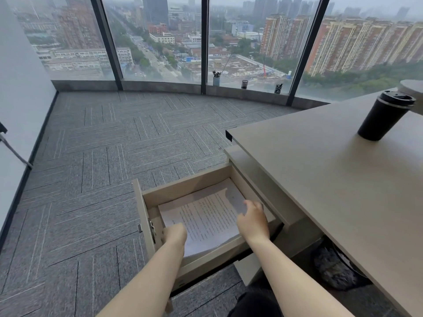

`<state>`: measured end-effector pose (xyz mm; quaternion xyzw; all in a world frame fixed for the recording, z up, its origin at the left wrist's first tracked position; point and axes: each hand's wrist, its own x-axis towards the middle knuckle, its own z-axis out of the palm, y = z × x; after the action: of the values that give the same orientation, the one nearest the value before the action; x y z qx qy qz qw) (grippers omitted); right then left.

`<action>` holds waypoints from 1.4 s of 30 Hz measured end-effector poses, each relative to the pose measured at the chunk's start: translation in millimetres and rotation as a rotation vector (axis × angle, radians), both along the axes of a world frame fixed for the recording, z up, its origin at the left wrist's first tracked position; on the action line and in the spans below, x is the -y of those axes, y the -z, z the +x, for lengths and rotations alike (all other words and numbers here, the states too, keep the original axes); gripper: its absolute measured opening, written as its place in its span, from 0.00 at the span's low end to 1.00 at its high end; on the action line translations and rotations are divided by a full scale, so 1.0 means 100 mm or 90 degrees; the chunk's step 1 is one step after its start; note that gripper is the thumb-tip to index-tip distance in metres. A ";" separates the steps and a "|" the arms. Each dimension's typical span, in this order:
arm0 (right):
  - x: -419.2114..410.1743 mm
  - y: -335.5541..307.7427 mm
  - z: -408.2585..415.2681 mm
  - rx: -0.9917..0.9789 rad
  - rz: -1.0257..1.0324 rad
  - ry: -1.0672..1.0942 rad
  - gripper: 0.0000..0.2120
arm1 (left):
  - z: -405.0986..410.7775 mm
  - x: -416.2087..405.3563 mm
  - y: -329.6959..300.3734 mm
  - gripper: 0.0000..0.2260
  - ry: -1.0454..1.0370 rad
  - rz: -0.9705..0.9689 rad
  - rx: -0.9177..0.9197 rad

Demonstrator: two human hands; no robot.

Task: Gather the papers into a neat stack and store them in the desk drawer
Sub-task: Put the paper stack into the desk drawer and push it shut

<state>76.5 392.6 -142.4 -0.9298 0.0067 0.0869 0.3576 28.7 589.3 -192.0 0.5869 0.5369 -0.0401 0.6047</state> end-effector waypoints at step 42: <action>-0.81 -0.06 -2.11 0.034 -0.044 -0.236 0.18 | -1.46 -0.24 -0.38 0.03 0.095 0.050 0.242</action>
<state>-134.3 473.4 -136.2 -0.9288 -0.1712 0.1266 0.3034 -116.8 612.9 -153.9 0.6454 0.3695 0.0474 0.6668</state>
